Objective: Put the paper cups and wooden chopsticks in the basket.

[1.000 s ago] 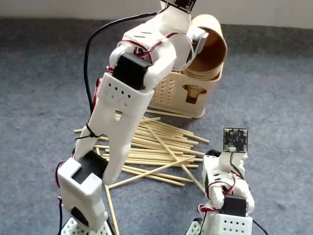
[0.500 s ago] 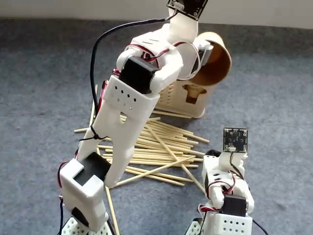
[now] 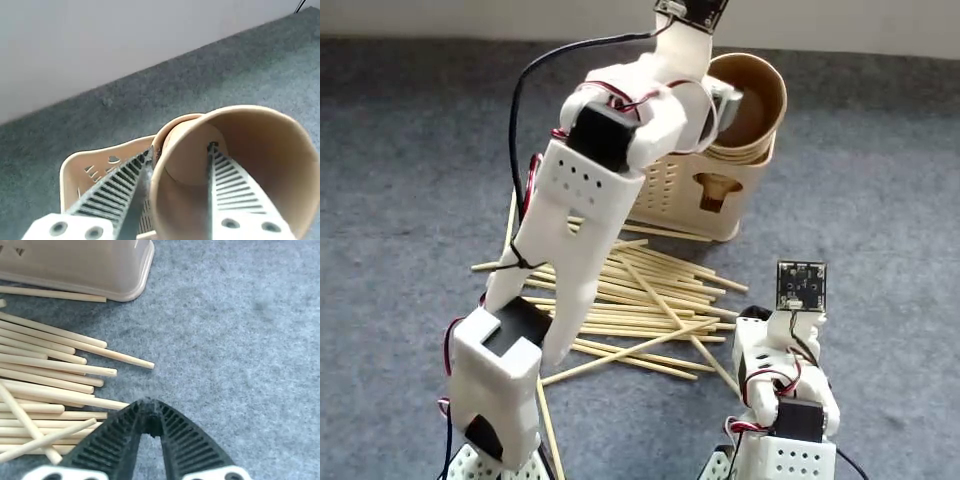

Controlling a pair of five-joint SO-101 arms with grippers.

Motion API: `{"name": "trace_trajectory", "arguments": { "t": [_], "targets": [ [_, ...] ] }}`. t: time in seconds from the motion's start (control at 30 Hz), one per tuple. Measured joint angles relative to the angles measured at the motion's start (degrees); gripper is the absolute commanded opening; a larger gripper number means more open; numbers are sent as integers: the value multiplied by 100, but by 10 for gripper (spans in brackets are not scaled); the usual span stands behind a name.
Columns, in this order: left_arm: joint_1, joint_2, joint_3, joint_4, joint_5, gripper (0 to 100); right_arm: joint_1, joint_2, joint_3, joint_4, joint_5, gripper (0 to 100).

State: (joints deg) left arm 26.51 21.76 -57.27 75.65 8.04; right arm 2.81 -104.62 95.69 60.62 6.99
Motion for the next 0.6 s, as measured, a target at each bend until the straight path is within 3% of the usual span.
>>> {"name": "trace_trajectory", "arguments": {
  "t": [0.47, 0.6],
  "targets": [
    [0, 0, -1046, 167, 0, 178, 0, 0, 0, 0, 0, 5],
    [0, 0, -1037, -123, 0, 178, 0, 0, 0, 0, 0, 5]
  ]
}}
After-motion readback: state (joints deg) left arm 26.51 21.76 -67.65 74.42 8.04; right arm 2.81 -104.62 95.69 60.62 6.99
